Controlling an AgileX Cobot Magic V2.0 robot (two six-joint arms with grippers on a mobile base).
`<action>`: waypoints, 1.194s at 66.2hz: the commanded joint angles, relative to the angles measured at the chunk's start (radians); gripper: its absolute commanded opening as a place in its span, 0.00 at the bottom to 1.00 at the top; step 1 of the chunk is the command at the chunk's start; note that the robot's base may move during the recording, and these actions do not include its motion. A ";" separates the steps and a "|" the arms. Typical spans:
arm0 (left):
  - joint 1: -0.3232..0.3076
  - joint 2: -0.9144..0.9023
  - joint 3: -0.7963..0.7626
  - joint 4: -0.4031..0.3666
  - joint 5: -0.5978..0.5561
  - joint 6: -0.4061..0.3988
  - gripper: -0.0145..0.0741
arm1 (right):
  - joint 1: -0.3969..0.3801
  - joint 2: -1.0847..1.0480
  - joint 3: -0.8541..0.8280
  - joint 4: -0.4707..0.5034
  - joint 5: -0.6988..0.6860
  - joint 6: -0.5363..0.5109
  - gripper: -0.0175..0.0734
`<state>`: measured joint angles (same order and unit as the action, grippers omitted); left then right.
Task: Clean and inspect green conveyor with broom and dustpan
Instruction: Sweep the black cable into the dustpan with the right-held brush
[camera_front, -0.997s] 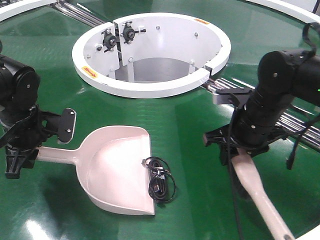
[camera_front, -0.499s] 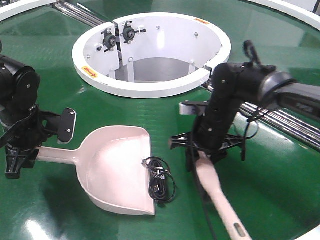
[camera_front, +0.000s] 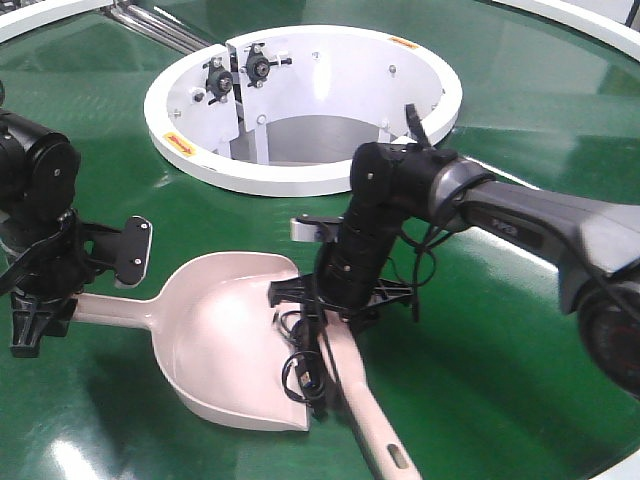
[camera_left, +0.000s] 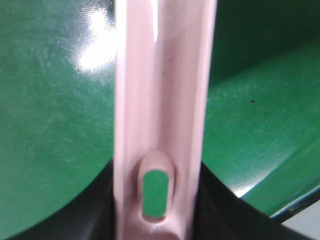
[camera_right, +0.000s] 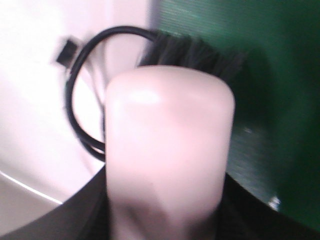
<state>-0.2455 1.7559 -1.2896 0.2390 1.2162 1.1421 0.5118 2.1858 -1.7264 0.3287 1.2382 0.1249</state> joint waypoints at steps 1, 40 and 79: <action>-0.009 -0.037 -0.029 -0.013 -0.002 -0.004 0.14 | 0.035 -0.015 -0.086 0.095 0.017 0.001 0.19; -0.009 -0.037 -0.029 -0.012 -0.001 -0.004 0.14 | 0.104 0.028 -0.305 0.137 0.043 0.049 0.19; -0.009 -0.037 -0.029 -0.012 -0.001 -0.004 0.14 | -0.004 -0.251 -0.074 -0.083 0.043 0.023 0.19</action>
<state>-0.2455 1.7559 -1.2896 0.2386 1.2162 1.1421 0.5571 2.0525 -1.8500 0.2690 1.2328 0.1715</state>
